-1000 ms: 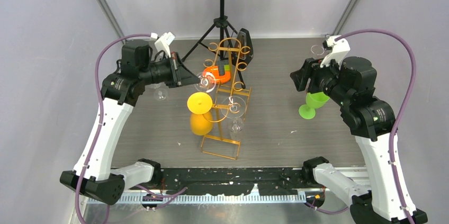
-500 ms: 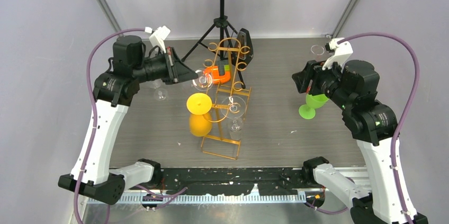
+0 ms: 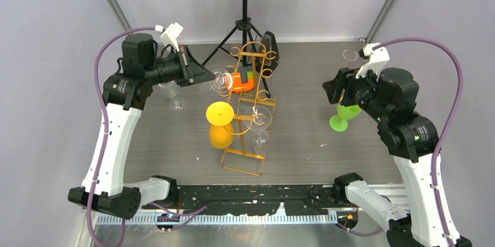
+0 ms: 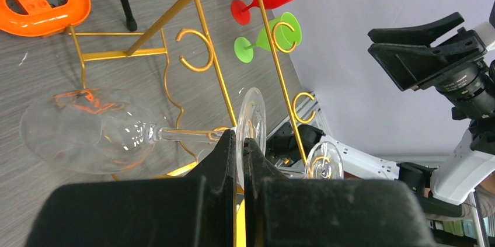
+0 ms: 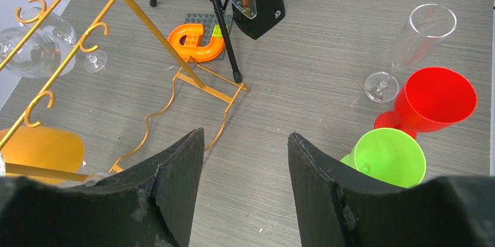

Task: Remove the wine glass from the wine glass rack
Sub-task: Pick up the wine glass from the wine rack.

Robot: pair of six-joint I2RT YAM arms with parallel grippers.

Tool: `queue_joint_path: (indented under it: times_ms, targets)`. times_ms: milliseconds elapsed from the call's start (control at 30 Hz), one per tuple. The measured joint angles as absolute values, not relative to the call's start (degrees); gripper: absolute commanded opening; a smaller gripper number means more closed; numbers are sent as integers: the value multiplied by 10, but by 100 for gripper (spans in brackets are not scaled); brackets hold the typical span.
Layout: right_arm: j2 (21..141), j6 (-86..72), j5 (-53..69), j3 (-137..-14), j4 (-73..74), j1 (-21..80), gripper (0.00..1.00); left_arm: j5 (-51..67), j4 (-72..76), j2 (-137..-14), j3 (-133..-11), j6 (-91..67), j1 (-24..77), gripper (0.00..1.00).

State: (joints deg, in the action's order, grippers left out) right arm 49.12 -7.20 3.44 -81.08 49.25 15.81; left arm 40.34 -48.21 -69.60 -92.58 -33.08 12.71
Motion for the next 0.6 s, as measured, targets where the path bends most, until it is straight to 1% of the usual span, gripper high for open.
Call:
queue_joint_path:
  times_ms: [367, 600]
  targets:
    - [491, -77, 49, -811, 491, 158, 59, 412, -480, -695, -932, -327, 110, 0]
    - [501, -100, 121, -830, 474, 159, 55, 415, -485, -684, -971, -312, 109, 0]
